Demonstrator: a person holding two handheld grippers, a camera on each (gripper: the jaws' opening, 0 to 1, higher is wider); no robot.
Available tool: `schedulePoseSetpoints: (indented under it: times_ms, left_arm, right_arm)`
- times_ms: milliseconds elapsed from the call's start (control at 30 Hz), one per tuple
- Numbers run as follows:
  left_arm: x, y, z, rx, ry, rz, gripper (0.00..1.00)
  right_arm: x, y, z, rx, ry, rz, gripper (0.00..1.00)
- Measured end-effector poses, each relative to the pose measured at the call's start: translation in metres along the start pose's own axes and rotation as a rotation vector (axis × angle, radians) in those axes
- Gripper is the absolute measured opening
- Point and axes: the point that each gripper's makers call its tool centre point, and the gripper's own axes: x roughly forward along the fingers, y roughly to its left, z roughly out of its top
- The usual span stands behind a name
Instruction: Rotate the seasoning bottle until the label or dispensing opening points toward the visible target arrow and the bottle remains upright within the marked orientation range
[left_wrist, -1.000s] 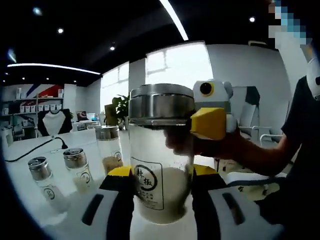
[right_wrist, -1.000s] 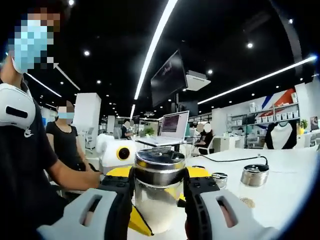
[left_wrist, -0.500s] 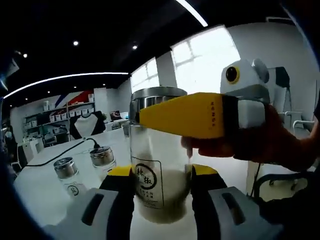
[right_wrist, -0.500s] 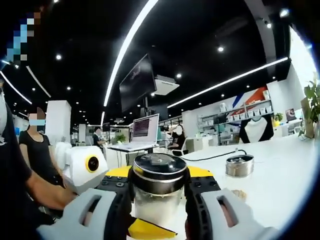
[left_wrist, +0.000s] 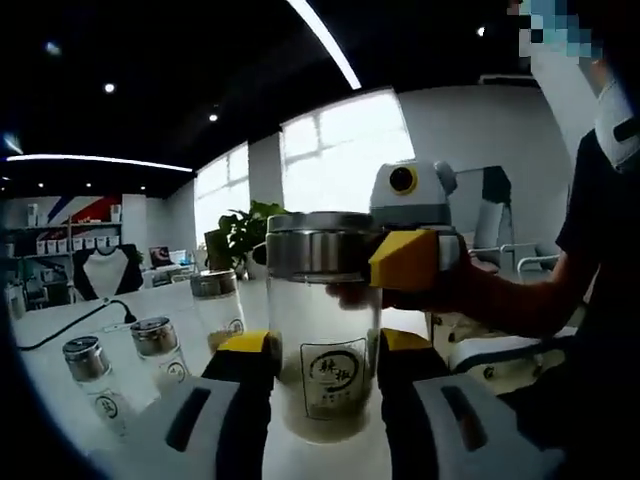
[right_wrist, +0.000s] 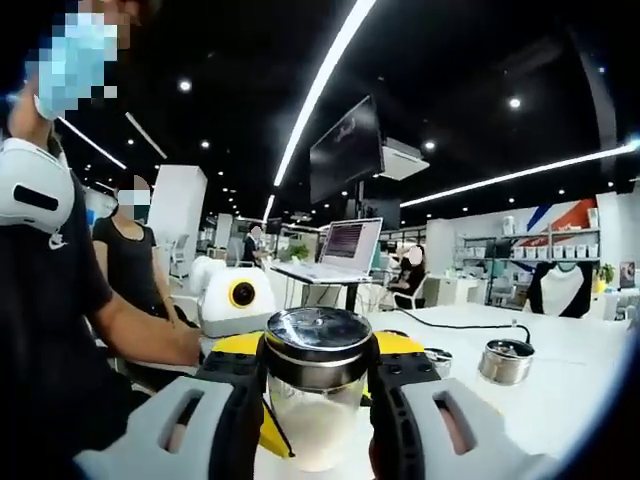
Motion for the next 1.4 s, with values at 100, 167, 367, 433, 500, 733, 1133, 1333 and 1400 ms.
schedulePoseSetpoints:
  times_ms: [100,167,367,433,500,733,1133,1333,1400]
  left_arm:
    - [0.001,0.001,0.001,0.008,0.007,0.034,0.42]
    - [-0.001,0.014,0.002,0.021,0.022,0.14,0.42]
    - [-0.002,0.038,-0.007,0.114,0.113,0.358,0.42]
    - [0.0,0.039,-0.009,0.131,0.128,0.387,0.42]
    - [0.0,0.04,-0.01,0.141,0.137,0.408,0.42]
    - [0.001,0.038,-0.012,0.111,0.122,0.383,0.42]
    - [0.004,0.014,-0.01,-0.011,0.079,0.134,0.42]
    - [0.0,0.021,-0.004,0.029,0.037,0.263,0.41]
    - [-0.002,0.028,-0.004,0.054,0.047,0.322,0.41]
  right_arm:
    - [-0.001,-0.005,0.001,0.036,-0.033,-0.007,0.38]
    - [-0.003,-0.018,0.002,0.081,-0.059,-0.077,0.39]
    - [0.003,-0.04,-0.009,0.15,-0.061,-0.237,0.38]
    - [0.004,-0.042,-0.011,0.174,-0.064,-0.266,0.39]
    - [0.005,-0.042,-0.011,0.18,-0.067,-0.278,0.39]
    - [0.003,-0.043,-0.012,0.195,-0.055,-0.296,0.38]
    - [0.001,-0.014,-0.004,0.038,-0.009,-0.102,0.37]
    - [0.001,-0.024,-0.001,0.113,-0.064,-0.165,0.38]
    - [0.003,-0.026,-0.003,0.108,-0.066,-0.189,0.38]
